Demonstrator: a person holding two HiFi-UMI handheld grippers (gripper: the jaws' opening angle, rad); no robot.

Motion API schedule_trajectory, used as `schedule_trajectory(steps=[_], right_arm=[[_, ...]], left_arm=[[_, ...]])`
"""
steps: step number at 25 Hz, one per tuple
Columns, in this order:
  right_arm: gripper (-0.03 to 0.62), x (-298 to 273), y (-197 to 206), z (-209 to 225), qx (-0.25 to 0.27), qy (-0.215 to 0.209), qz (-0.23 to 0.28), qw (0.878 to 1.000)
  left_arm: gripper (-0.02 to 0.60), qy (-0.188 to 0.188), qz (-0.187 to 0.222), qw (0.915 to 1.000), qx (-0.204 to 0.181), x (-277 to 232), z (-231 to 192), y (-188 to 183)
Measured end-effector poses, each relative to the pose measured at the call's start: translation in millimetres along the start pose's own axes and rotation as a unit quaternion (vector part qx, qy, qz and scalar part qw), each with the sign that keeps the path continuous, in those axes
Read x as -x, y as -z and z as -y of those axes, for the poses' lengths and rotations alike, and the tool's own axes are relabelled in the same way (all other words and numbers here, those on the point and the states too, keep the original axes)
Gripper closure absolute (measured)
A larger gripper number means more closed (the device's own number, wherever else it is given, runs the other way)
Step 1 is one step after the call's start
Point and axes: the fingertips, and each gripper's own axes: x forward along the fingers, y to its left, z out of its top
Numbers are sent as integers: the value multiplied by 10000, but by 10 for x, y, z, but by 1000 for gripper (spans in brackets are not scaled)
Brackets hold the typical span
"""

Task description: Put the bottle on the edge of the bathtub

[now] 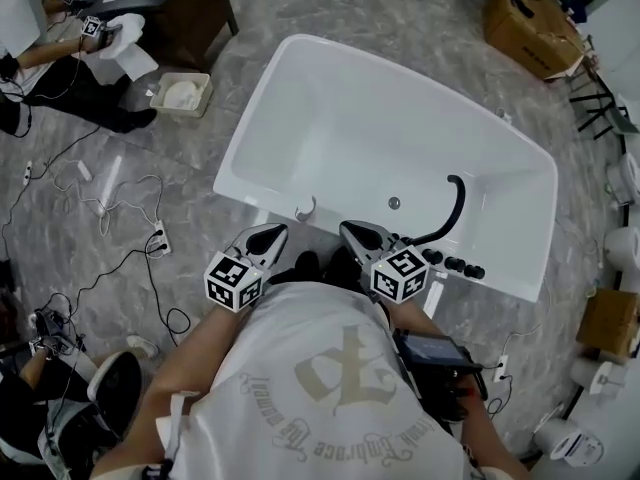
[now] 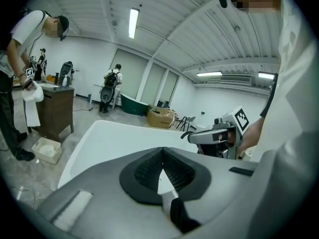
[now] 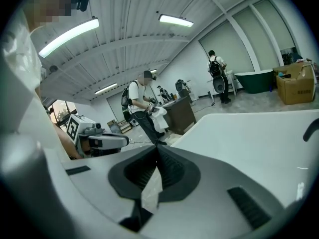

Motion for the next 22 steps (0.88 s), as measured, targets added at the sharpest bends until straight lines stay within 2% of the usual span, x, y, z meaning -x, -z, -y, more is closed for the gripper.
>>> schedule_trajectory(steps=[10, 17, 22], right_arm=[[588, 80, -33, 55, -56, 139, 144, 9998], [588, 73, 62, 103, -160, 211, 120, 9996], [588, 94, 111, 120, -232, 235, 121, 9994]], left_arm=[[575, 199, -36, 9998, 53, -85, -42, -31], [575, -59, -216, 9997, -102, -145, -192, 63], [575, -203, -306, 9993, -67, -169, -228, 153]])
